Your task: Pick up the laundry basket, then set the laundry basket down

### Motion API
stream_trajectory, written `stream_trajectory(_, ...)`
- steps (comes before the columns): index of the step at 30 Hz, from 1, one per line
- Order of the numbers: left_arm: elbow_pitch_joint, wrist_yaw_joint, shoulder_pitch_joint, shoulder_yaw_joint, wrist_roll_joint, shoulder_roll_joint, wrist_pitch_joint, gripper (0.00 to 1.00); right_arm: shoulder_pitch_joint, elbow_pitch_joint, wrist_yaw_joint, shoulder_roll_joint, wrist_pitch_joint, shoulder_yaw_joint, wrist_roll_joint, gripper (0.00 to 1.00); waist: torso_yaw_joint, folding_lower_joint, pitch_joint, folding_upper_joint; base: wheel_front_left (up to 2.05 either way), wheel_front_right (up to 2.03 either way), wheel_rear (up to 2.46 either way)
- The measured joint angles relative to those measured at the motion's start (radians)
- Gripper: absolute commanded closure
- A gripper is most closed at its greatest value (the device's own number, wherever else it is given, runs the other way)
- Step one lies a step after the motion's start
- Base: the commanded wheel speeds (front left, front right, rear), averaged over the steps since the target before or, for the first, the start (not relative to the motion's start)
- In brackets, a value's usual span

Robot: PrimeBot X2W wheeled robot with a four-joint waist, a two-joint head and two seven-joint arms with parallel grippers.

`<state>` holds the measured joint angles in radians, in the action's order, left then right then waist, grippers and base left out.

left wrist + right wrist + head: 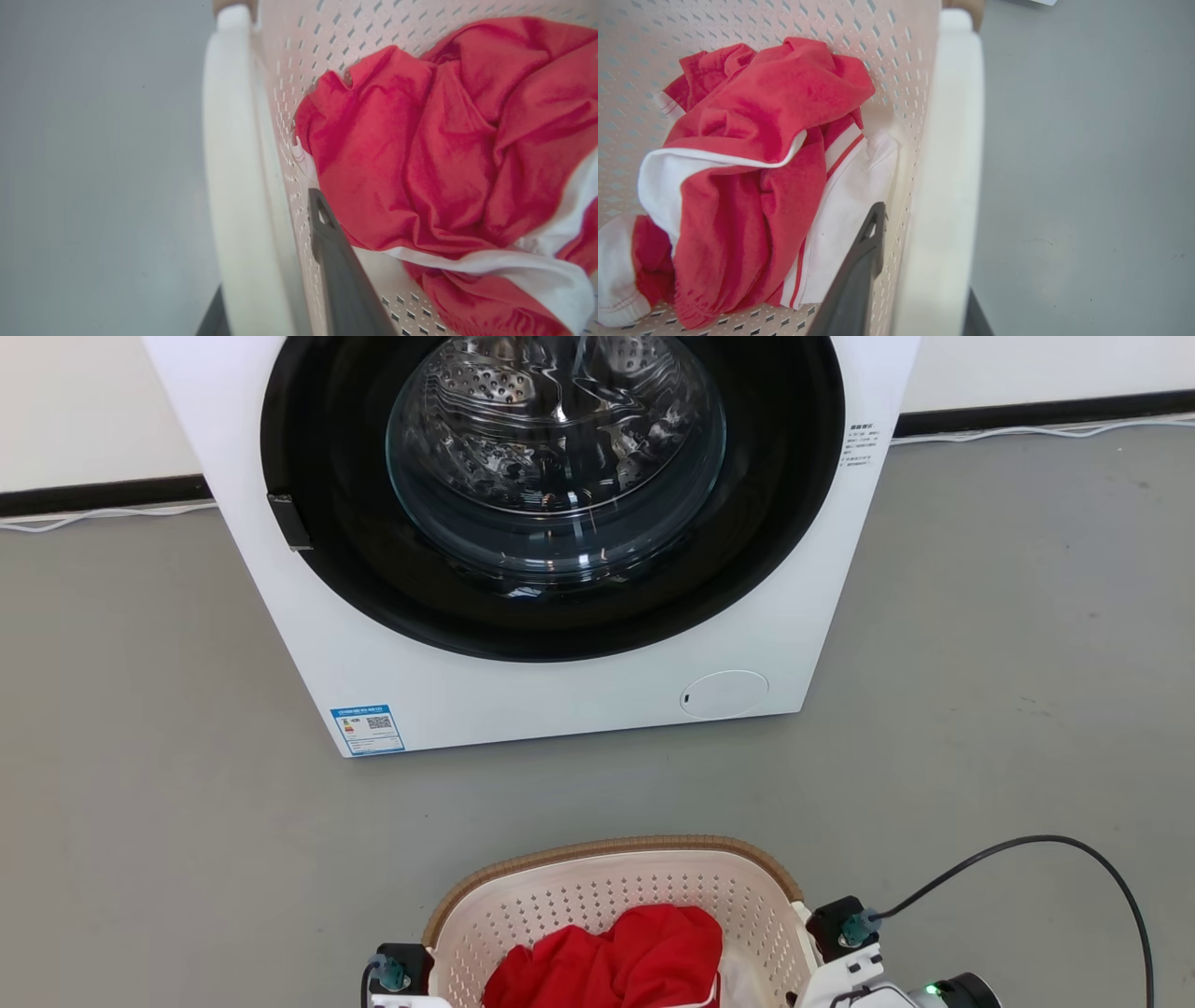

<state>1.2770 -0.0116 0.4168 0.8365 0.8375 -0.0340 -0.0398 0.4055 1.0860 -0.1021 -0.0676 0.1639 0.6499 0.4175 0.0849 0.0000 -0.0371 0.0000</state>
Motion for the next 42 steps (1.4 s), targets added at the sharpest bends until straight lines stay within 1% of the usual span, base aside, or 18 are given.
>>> stream_trajectory(42, 0.001, 0.004, -0.002, 0.063, 0.087, -0.002, 0.000, 1.00, -0.014, 0.005, 0.000, -0.001, 0.003, 0.007, 0.008, 1.00, -0.032, 0.0000, 0.024, 0.0000, 0.00, 0.00, 0.00)
